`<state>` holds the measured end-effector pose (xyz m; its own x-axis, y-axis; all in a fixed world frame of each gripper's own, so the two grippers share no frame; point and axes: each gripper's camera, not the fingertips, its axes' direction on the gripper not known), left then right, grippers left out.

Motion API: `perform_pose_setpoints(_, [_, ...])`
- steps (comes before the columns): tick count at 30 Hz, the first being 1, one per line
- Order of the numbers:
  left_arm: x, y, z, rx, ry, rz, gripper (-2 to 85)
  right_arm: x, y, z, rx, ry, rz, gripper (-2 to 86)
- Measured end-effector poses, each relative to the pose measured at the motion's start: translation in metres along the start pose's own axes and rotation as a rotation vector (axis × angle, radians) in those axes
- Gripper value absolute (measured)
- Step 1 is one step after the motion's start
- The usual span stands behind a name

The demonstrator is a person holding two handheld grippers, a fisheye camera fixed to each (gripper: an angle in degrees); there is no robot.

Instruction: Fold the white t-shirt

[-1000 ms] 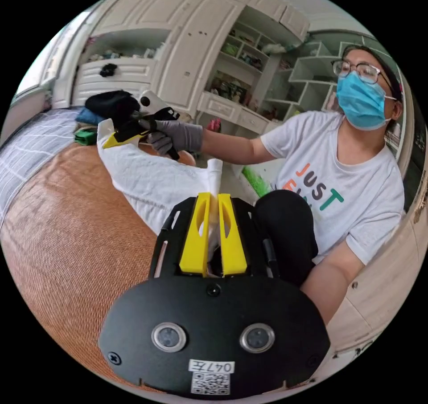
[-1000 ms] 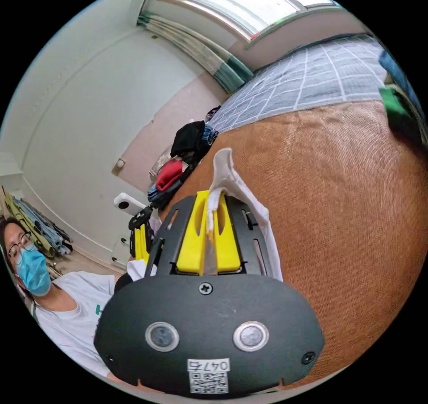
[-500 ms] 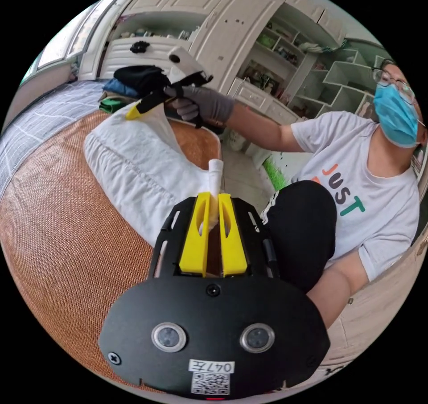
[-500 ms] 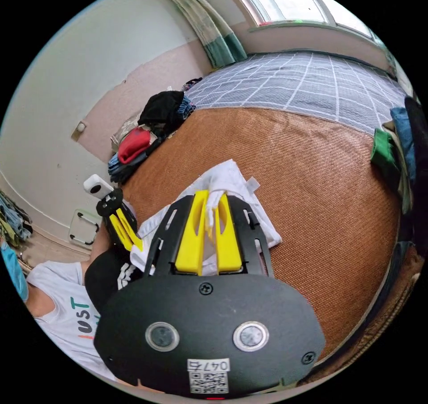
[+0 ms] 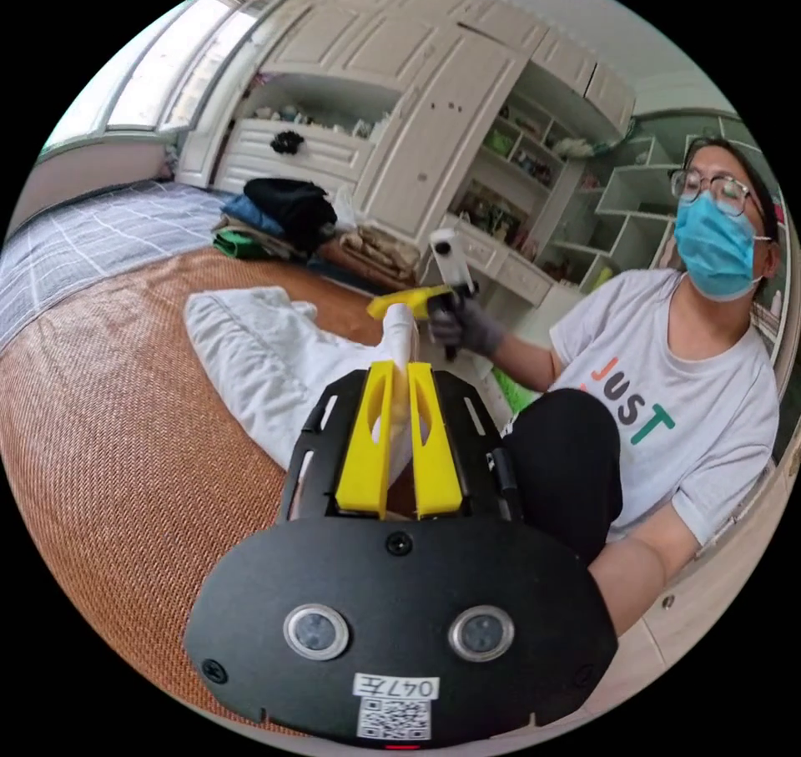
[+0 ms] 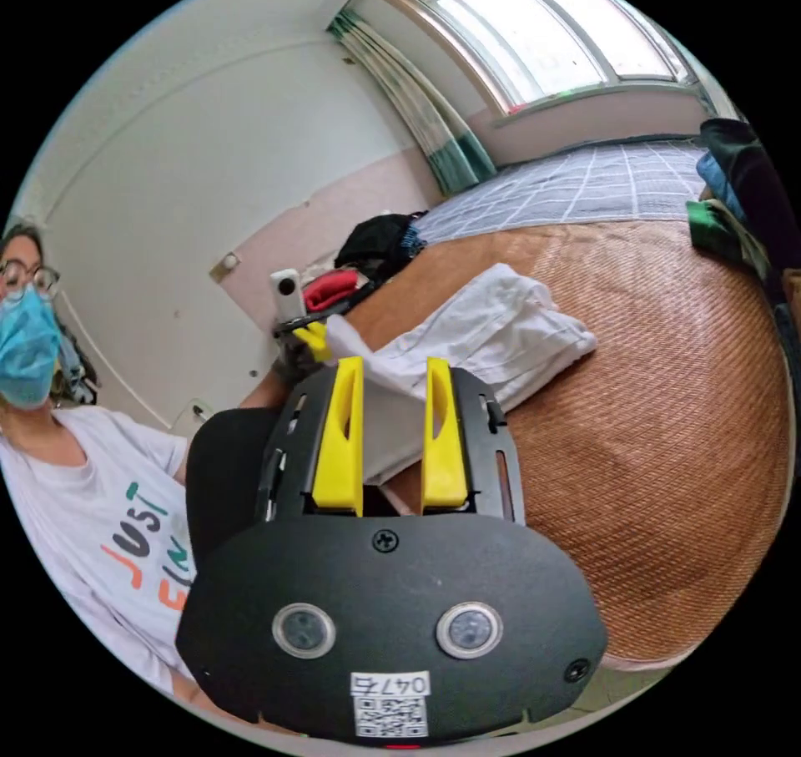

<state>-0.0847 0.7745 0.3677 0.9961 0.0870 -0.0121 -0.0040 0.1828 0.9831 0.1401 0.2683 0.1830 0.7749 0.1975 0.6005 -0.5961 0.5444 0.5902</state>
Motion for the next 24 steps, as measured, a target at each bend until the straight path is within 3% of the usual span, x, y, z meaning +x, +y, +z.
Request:
perform_pose_setpoints(5, [-0.017, 0.013, -0.034, 0.12, -0.002, -0.009, 2.2, -0.013, 0.011, 0.056, -0.204, 0.034, -0.043, -0.5])
perform_pose_setpoints(9, [-0.028, 0.018, -0.034, 0.088, 0.032, -0.004, 1.9, 0.01, -0.02, 0.069, -0.148, 0.177, -0.021, -0.9])
perform_pose_setpoints(15, [-0.045, 0.014, -0.004, -0.111, 0.086, 0.018, 1.3, 0.031, -0.072, 0.042, -0.172, 0.36, 0.0, -1.0])
perform_pose_setpoints(20, [-0.066, 0.011, 0.04, -0.396, 0.044, -0.028, 2.4, 0.039, -0.058, 0.0, -0.212, 0.682, 0.108, -0.8])
perform_pose_setpoints(24, [-0.078, 0.004, 0.031, -0.392, 0.059, -0.032, 4.2, 0.018, -0.048, -0.033, -0.027, 0.639, 0.114, -0.4])
